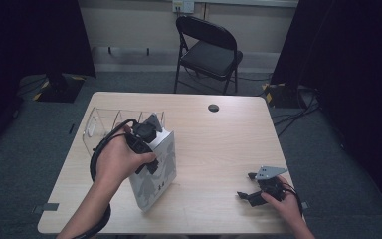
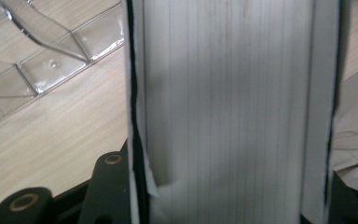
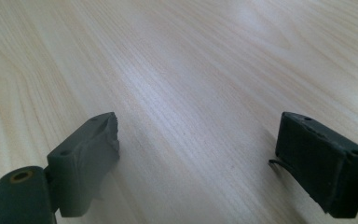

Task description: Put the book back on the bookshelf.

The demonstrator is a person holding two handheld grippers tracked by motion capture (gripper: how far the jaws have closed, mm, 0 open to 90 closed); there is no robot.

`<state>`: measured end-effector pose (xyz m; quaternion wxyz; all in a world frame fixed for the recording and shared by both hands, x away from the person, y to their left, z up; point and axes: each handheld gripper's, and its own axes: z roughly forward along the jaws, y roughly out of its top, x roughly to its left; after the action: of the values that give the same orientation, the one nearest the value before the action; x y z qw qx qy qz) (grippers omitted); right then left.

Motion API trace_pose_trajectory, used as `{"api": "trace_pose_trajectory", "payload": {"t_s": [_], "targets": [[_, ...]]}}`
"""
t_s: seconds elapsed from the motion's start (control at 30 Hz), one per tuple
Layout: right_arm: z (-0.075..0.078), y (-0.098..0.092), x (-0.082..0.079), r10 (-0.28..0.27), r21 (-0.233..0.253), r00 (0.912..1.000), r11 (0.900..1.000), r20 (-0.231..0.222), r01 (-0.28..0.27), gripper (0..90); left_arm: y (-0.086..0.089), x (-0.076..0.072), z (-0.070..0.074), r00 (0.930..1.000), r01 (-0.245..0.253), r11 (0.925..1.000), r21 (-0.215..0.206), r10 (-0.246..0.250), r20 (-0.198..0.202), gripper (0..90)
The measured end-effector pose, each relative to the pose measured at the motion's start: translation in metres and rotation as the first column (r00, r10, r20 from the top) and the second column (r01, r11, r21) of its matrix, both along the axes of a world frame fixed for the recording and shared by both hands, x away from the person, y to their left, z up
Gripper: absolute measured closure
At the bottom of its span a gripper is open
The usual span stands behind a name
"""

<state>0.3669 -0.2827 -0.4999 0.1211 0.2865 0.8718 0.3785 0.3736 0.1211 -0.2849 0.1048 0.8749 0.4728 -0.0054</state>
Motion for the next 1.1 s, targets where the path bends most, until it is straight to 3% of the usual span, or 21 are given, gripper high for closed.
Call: {"api": "trace_pose_trajectory", "payload": {"t_s": [0.07, 0.1, 0.23, 0.27, 0.4, 0.43, 0.47, 0.5, 0.57, 1.1], "targets": [[0.000, 0.000, 0.000, 0.000, 0.000, 1.0000, 1.000, 0.001, 0.000, 12.4, 0.002, 0.000, 0.000, 1.0000, -0.003, 1.0000, 0.001, 0.003, 0.006, 52.9], [0.000, 0.000, 0.000, 0.000, 0.000, 1.0000, 1.000, 0.000, 0.000, 12.4, 0.002, -0.002, -0.001, 0.9994, -0.036, 0.9993, -0.007, 0.036, -0.003, 52.9], [0.000, 0.000, 0.000, 0.000, 0.000, 1.0000, 1.000, 0.000, 0.000, 12.4, 0.005, -0.001, 0.000, 0.9995, -0.032, 0.9995, -0.005, 0.032, 0.000, 52.9], [0.000, 0.000, 0.000, 0.000, 0.000, 1.0000, 1.000, 0.000, 0.000, 12.4, 0.008, 0.000, 0.001, 0.9999, -0.012, 0.9999, 0.002, 0.012, 0.001, 52.9], [0.000, 0.000, 0.000, 0.000, 0.000, 1.0000, 1.000, 0.000, 0.000, 12.4, 0.015, 0.000, 0.001, 0.9997, -0.022, 0.9997, 0.006, 0.022, 0.014, 52.9], [0.000, 0.000, 0.000, 0.000, 0.000, 1.0000, 1.000, 0.001, 0.000, 12.4, 0.015, -0.001, 0.000, 0.9985, -0.054, 0.9986, -0.006, 0.054, 0.008, 52.9], [0.000, 0.000, 0.000, 0.001, 0.000, 1.0000, 1.000, 0.001, -0.001, 12.4, 0.018, 0.001, 0.000, 0.9995, -0.028, 0.9996, 0.002, 0.028, 0.013, 52.8], [0.000, 0.000, 0.000, 0.000, 0.000, 1.0000, 1.000, 0.001, 0.000, 12.4, 0.018, -0.001, -0.001, 0.9980, -0.063, 0.9980, -0.006, 0.063, 0.009, 52.9], [0.000, 0.000, 0.000, 0.001, 0.000, 1.0000, 1.000, 0.001, -0.001, 12.4, 0.019, -0.001, -0.001, 0.9967, -0.081, 0.9967, -0.008, 0.081, 0.004, 52.9], [0.000, -0.001, 0.000, 0.001, 0.000, 1.0000, 1.000, 0.000, -0.001, 12.4, 0.035, 0.003, -0.001, 0.9912, -0.132, 0.9913, 0.000, 0.132, 0.003, 52.9]]}}
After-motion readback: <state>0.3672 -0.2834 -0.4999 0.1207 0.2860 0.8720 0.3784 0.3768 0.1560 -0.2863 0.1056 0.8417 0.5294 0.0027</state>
